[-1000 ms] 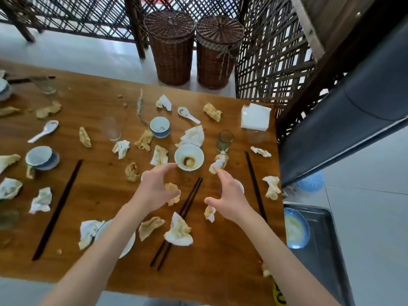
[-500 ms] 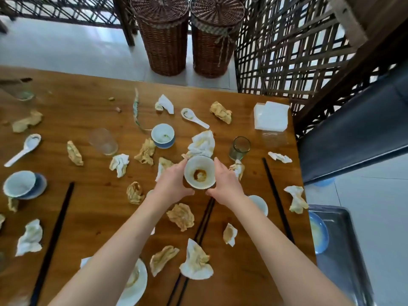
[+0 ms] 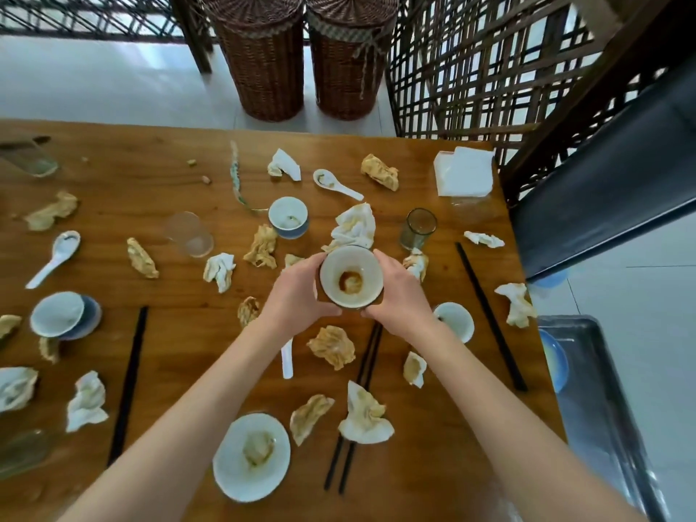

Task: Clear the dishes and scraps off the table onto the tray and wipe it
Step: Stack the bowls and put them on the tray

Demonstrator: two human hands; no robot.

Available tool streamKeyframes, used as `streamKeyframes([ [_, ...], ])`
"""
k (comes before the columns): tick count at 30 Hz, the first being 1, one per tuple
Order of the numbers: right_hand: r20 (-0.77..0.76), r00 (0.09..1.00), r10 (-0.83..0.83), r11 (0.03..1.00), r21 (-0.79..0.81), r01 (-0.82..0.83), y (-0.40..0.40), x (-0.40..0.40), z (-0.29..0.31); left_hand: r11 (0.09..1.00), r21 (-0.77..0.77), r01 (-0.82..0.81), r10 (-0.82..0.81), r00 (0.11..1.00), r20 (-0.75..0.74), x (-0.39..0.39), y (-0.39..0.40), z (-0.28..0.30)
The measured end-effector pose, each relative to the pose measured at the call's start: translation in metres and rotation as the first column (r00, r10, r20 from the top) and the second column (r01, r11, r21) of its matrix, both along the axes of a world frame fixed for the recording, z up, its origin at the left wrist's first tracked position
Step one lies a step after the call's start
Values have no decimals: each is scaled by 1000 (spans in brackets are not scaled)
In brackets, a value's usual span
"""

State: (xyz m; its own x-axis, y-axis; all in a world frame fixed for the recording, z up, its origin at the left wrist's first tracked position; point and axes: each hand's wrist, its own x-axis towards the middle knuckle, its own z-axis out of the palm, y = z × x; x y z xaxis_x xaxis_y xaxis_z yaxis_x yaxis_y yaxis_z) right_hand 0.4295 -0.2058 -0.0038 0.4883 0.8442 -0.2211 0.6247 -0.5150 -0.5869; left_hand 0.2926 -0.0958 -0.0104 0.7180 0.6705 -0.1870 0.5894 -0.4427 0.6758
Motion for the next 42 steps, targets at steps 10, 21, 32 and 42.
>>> streamKeyframes([
  [10, -33, 997, 66, 997, 34, -65, -46, -66, 37, 999, -1, -43, 43, 999, 21, -78, -50, 45],
  [21, -112, 986, 122, 990, 82, -113, -100, -168, 46, 996, -18, -82, 81, 996, -45, -186, -105, 51],
  [32, -105, 994, -38, 997, 66, 45, -97, -232, 9, 994, -112, 7, -8, 1000, -7, -228, -95, 29],
  [42, -137, 982, -133, 991, -40, 129, -99, -243, -3, 993, -91, 78, -81, 996, -31, -231, -91, 4],
])
